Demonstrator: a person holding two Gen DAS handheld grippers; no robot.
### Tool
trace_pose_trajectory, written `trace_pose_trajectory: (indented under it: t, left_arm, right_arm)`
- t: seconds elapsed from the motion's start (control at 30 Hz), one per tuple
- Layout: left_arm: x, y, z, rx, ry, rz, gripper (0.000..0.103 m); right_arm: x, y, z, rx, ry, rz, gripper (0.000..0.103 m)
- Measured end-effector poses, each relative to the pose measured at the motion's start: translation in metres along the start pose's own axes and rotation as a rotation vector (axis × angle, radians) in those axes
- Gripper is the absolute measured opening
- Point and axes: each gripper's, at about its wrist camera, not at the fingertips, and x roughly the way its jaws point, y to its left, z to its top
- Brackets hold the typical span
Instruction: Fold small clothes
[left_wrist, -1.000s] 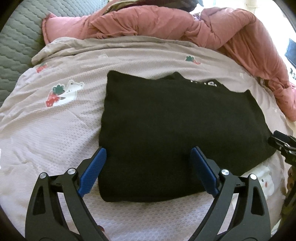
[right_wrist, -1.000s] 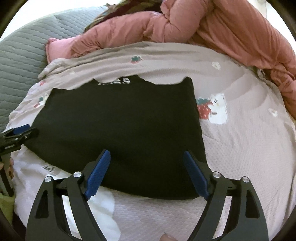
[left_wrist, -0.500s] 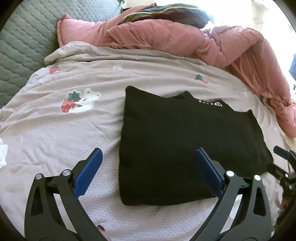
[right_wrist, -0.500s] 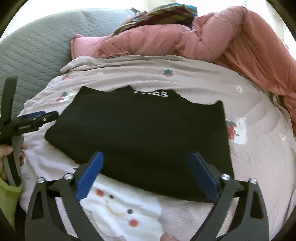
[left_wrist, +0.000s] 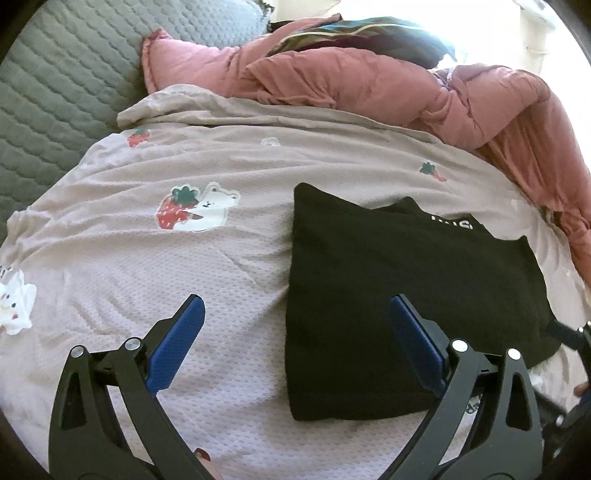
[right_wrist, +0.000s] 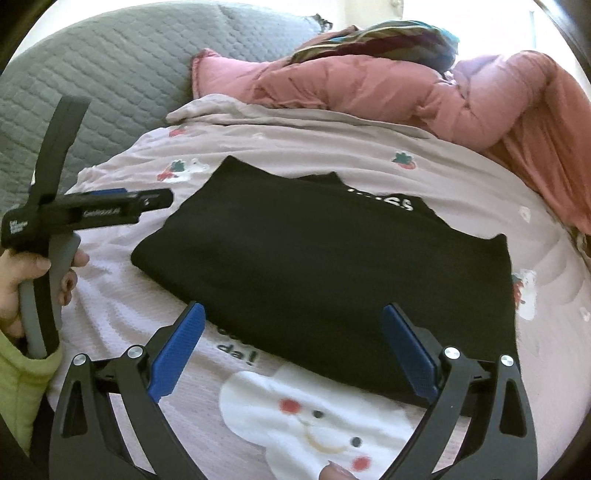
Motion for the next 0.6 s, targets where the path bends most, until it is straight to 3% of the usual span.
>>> trace_pose_trajectory:
  t: [0.6]
  left_arm:
    - [0.003, 0.024, 0.007, -0.076, -0.018, 0.025, 0.093]
  right_arm:
    - [0.029, 0.062, 0.01, -0.178, 0.023, 0.013, 0.097]
